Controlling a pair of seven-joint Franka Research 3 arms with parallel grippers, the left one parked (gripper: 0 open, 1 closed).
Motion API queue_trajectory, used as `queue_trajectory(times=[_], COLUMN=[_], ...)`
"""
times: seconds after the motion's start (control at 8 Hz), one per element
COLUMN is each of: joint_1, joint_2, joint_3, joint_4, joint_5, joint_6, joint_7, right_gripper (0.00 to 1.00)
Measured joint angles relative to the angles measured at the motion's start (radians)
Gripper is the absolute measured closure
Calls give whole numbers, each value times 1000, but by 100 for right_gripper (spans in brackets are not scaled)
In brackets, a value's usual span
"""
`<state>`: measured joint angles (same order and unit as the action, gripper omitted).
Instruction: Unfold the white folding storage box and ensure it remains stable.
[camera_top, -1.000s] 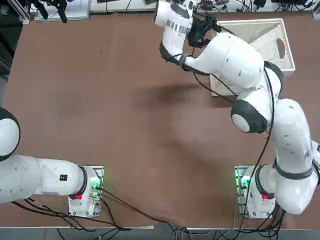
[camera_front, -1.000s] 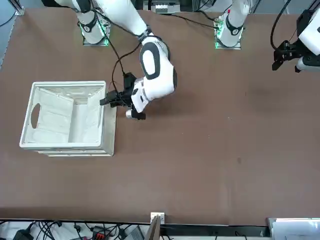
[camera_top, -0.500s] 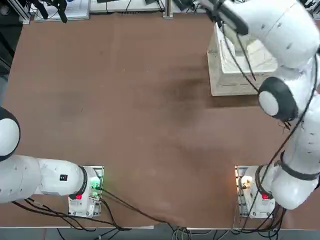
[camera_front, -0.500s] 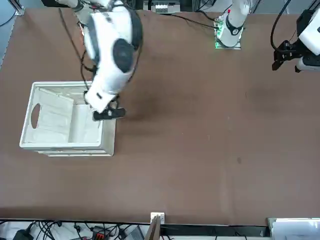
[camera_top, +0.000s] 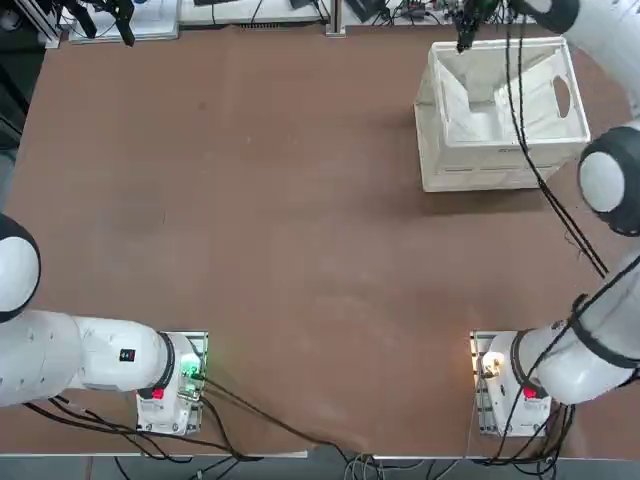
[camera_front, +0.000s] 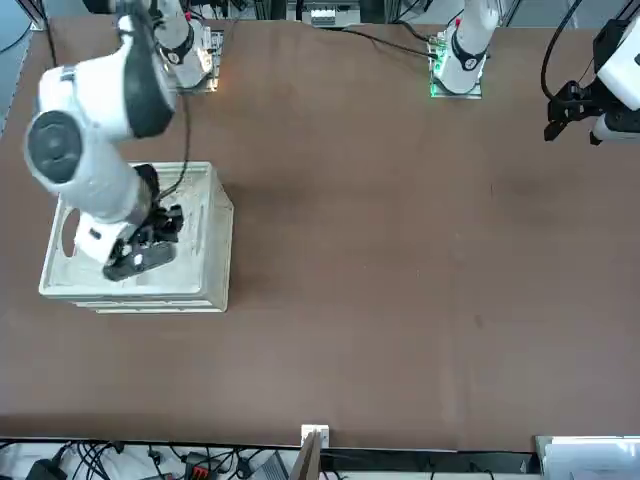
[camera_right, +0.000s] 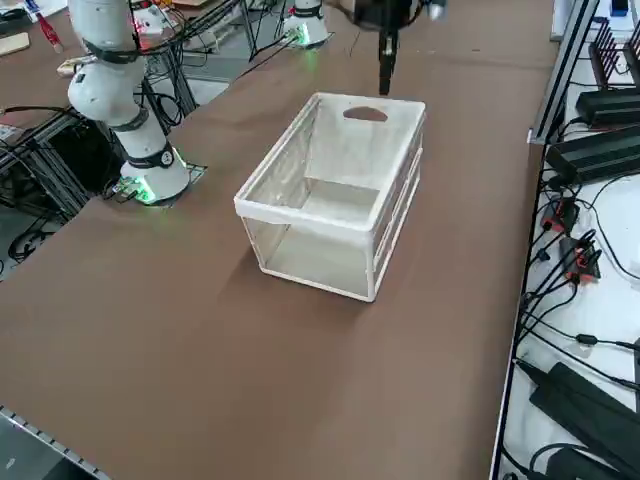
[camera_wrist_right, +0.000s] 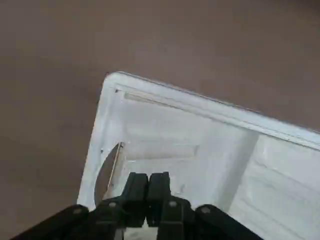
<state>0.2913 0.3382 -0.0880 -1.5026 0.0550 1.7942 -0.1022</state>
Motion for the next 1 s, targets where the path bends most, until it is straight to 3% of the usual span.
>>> queue_trajectory(times=[0.25,1.0], joint_1=[-47,-59], joint_2=[-44,-102], joint_3=[0,1], joint_4=[-150,-466], joint_5=[79,226], joint_6=[99,436], joint_7=[-40,-40], right_gripper=[98,98])
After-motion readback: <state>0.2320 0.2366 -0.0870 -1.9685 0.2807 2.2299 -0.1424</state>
